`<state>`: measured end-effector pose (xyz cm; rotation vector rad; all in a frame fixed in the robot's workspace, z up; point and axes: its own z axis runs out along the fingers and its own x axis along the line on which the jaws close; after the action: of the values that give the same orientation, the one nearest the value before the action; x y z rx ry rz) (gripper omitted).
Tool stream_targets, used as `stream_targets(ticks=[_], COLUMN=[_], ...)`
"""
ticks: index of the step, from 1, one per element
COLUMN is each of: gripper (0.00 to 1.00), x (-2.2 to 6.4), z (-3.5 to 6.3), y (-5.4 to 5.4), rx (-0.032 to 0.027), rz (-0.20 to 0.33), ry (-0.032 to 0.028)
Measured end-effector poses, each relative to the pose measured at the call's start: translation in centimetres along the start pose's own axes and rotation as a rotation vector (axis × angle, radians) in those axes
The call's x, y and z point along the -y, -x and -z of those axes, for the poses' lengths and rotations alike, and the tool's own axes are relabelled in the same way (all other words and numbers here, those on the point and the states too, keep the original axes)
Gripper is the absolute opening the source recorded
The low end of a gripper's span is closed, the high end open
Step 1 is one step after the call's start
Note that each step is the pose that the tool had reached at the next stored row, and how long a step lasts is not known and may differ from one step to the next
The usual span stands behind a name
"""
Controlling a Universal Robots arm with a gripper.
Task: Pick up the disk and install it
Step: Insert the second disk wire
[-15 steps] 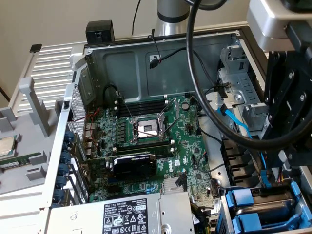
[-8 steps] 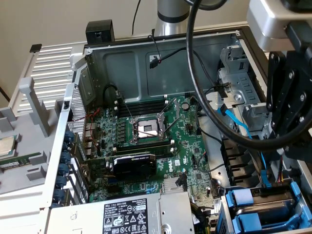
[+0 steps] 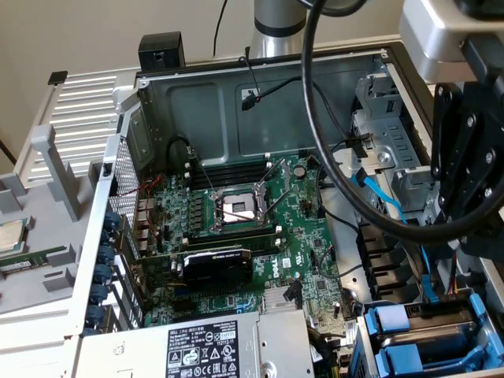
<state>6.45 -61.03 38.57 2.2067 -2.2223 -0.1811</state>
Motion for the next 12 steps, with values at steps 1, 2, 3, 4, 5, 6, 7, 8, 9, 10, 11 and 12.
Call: stream_targets(ticks=[1, 2, 3, 4, 5, 6, 7, 8, 9, 10, 11, 12], gripper=[0.11, 0.11, 0.11, 0.11, 0.11, 0.11, 0.11, 0.11, 0.11, 0.11, 0.11, 0.11], x=[0.15, 0.36, 0.56, 0.75, 0.95, 1.11, 1.23, 1.3, 1.33, 1.35, 1.35, 1.37], z=[0.01, 0.03, 0.05, 0.06, 0.08, 0.09, 0.1, 0.11, 0.11, 0.1, 0.11, 0.11], y=[0.0, 0.0, -0.1, -0.1, -0.1, -0.1, -0.1, -0.1, -0.1, -0.1, -0.1, -0.1], rx=[0.0007, 0.0013, 0.0021, 0.0028, 0.0032, 0.0037, 0.004, 0.0042, 0.0047, 0.0048, 0.0048, 0.0047], rz=[0.0, 0.0, 0.0, 0.0, 0.0, 0.0, 0.0, 0.0, 0.0, 0.0, 0.0, 0.0], ry=[0.0003, 0.0009, 0.0015, 0.0023, 0.0032, 0.0041, 0.0046, 0.0049, 0.0049, 0.0049, 0.0049, 0.0049])
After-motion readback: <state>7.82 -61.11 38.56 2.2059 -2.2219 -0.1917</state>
